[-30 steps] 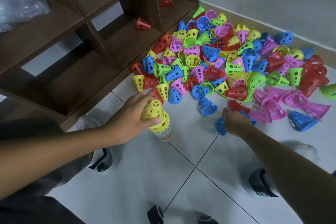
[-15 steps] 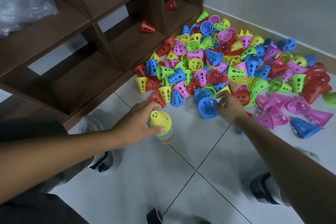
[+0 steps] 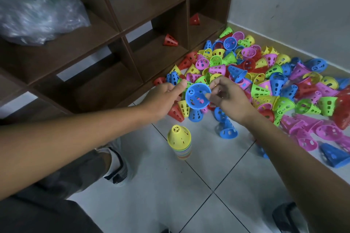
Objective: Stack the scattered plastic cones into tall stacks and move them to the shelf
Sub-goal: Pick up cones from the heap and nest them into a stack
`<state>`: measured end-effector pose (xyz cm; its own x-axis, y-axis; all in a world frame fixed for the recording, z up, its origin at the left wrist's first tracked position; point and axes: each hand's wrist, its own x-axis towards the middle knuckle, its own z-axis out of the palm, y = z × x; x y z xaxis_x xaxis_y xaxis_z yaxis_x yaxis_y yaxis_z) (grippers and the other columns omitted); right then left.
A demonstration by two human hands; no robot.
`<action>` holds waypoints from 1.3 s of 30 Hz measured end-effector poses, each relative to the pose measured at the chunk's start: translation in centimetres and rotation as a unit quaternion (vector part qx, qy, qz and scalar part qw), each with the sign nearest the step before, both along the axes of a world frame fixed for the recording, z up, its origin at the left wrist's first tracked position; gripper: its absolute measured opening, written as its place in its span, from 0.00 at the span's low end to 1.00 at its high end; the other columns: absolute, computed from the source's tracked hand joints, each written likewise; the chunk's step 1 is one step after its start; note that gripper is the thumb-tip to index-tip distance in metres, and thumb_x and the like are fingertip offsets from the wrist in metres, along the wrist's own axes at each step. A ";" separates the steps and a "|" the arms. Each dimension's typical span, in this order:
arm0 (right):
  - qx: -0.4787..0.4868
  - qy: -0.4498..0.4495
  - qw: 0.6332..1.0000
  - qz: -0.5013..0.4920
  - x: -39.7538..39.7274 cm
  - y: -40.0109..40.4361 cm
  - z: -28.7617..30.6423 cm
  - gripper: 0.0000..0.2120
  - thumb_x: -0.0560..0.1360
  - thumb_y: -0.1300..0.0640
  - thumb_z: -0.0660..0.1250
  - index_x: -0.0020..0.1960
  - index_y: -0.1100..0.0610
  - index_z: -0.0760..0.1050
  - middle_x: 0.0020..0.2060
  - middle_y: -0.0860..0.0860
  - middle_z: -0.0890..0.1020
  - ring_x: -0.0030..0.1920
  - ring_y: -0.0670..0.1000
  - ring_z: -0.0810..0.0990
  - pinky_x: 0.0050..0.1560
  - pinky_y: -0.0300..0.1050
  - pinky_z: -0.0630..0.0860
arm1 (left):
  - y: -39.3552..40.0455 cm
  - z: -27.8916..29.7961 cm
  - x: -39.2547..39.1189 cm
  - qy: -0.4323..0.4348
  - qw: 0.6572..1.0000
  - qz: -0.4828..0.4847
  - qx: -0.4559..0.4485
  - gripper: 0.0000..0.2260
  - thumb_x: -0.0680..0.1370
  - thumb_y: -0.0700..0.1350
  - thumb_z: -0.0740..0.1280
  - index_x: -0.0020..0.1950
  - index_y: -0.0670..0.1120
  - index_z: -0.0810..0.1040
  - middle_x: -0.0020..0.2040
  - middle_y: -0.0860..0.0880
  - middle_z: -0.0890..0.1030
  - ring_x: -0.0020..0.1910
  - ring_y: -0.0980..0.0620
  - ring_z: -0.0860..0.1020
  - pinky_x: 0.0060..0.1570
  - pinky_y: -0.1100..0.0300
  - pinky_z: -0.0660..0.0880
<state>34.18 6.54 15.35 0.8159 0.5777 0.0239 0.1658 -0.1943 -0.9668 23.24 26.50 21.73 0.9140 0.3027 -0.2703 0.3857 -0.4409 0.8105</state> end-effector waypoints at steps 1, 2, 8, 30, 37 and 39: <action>0.012 -0.005 1.000 0.011 -0.4 0.5 0.8 0.07 0.77 0.63 0.71 0.51 0.57 0.73 0.38 0.60 0.74 0.36 0.52 0.77 0.42 0.48 0.80 | 0.0 0.4 0.3 0.008 0.999 0.019 -0.040 0.37 0.74 0.74 0.61 0.58 0.40 0.80 0.52 0.41 0.85 0.54 0.44 0.84 0.60 0.44 0.79; 0.024 -0.011 0.999 0.022 -0.8 1.0 1.5 0.07 0.77 0.64 0.70 0.51 0.59 0.73 0.40 0.64 0.73 0.36 0.54 0.76 0.40 0.44 0.79 | 0.0 0.8 0.5 0.020 0.996 0.034 -0.081 0.33 0.78 0.68 0.61 0.61 0.39 0.80 0.55 0.39 0.84 0.55 0.45 0.83 0.61 0.46 0.79; 0.032 -0.032 0.996 0.082 -2.2 2.7 3.7 0.09 0.76 0.64 0.72 0.50 0.63 0.72 0.35 0.46 0.76 0.34 0.50 0.75 0.39 0.39 0.76 | 0.7 1.7 -0.2 0.064 0.978 0.042 -0.195 0.22 0.81 0.62 0.61 0.64 0.48 0.80 0.54 0.45 0.85 0.50 0.50 0.83 0.50 0.56 0.78; -0.510 -0.045 0.858 -0.037 0.4 -7.6 -15.9 0.34 0.76 0.45 0.70 0.77 0.53 0.60 0.76 0.57 0.62 0.76 0.62 0.55 0.72 0.61 0.65 | 0.1 -2.2 -6.4 -0.034 0.993 -0.115 0.002 0.23 0.70 0.41 0.79 0.61 0.52 0.75 0.53 0.54 0.80 0.53 0.59 0.80 0.54 0.63 0.78; -0.541 -0.096 0.833 -0.056 0.2 -8.7 -16.7 0.34 0.74 0.57 0.69 0.77 0.57 0.60 0.73 0.61 0.64 0.74 0.64 0.58 0.69 0.61 0.68 | 0.0 -4.5 -6.6 -0.047 0.984 -0.158 0.068 0.22 0.66 0.36 0.79 0.55 0.49 0.77 0.53 0.53 0.78 0.53 0.55 0.79 0.53 0.58 0.77; -0.544 -0.100 0.830 -0.070 0.3 -9.4 -17.2 0.36 0.72 0.60 0.70 0.76 0.58 0.60 0.72 0.61 0.65 0.74 0.65 0.58 0.71 0.61 0.66 | 0.4 -5.1 -6.6 -0.040 0.984 -0.157 0.075 0.22 0.66 0.36 0.79 0.56 0.49 0.78 0.53 0.54 0.78 0.54 0.56 0.78 0.54 0.59 0.77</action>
<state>34.51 -2.84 -1.82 0.9198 0.2449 -0.3064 0.2034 -0.9657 -0.1613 16.69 26.86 16.59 0.9855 0.0320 -0.1667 0.1477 -0.6455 0.7494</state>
